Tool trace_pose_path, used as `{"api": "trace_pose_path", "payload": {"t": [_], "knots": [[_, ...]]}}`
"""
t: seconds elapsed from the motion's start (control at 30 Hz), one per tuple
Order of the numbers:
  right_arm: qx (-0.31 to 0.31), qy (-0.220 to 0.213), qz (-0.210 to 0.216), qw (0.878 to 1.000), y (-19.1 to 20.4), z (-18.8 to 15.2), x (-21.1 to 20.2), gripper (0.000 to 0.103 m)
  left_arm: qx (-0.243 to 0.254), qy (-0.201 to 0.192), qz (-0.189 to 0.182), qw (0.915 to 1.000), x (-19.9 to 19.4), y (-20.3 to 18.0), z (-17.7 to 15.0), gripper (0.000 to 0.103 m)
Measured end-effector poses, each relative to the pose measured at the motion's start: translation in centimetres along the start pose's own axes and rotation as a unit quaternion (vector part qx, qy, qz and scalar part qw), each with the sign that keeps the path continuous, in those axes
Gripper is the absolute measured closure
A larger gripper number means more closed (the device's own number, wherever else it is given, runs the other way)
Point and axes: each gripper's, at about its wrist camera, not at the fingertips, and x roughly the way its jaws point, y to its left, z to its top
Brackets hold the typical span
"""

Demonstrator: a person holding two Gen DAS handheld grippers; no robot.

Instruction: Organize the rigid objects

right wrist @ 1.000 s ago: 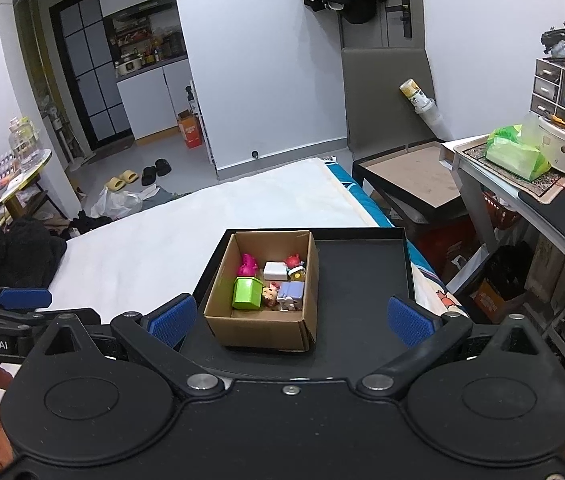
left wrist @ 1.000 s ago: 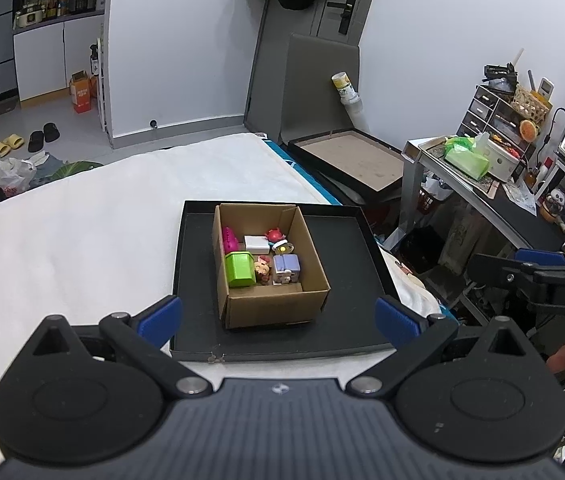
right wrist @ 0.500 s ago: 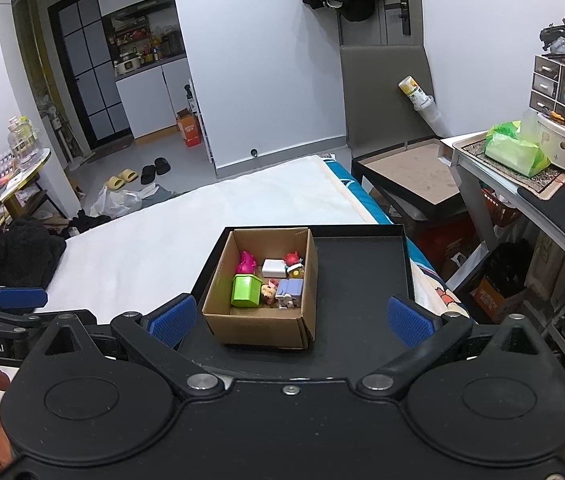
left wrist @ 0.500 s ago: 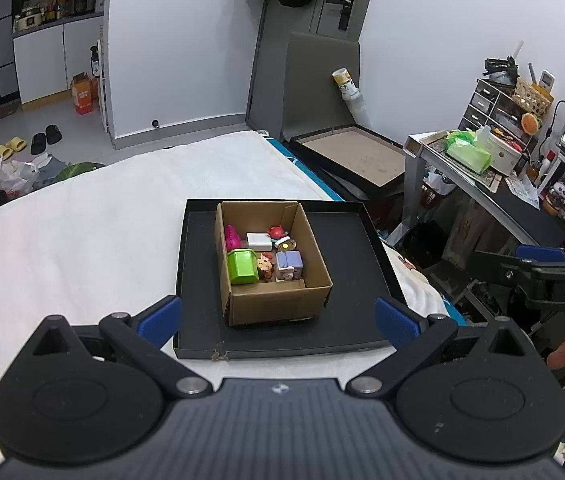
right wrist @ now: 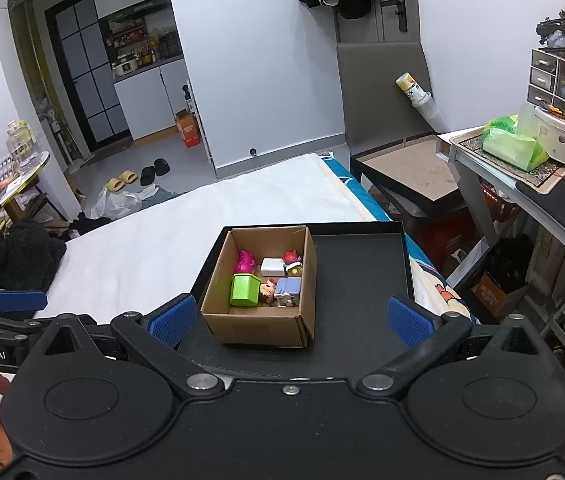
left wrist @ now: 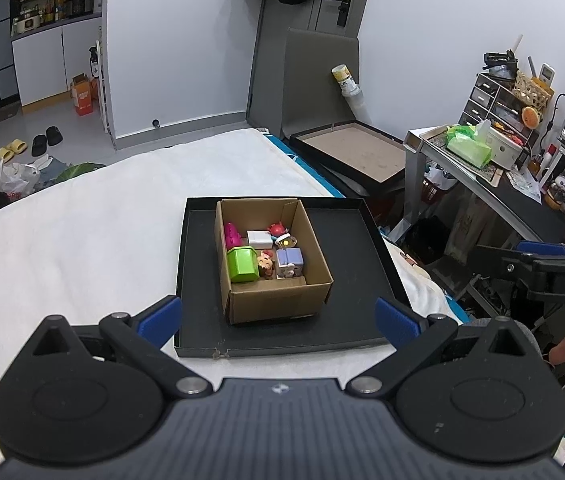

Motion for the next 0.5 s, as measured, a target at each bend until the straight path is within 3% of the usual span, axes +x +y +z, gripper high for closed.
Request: {"api": "trace_pose_path", "payload": {"t": [0.5], "knots": [[0.003, 0.007, -0.005, 1.0, -0.39, -0.14, 0.29, 0.0, -0.019, 0.004, 0.003, 0.9998, 0.34, 0.83, -0.28, 0.001]]}}
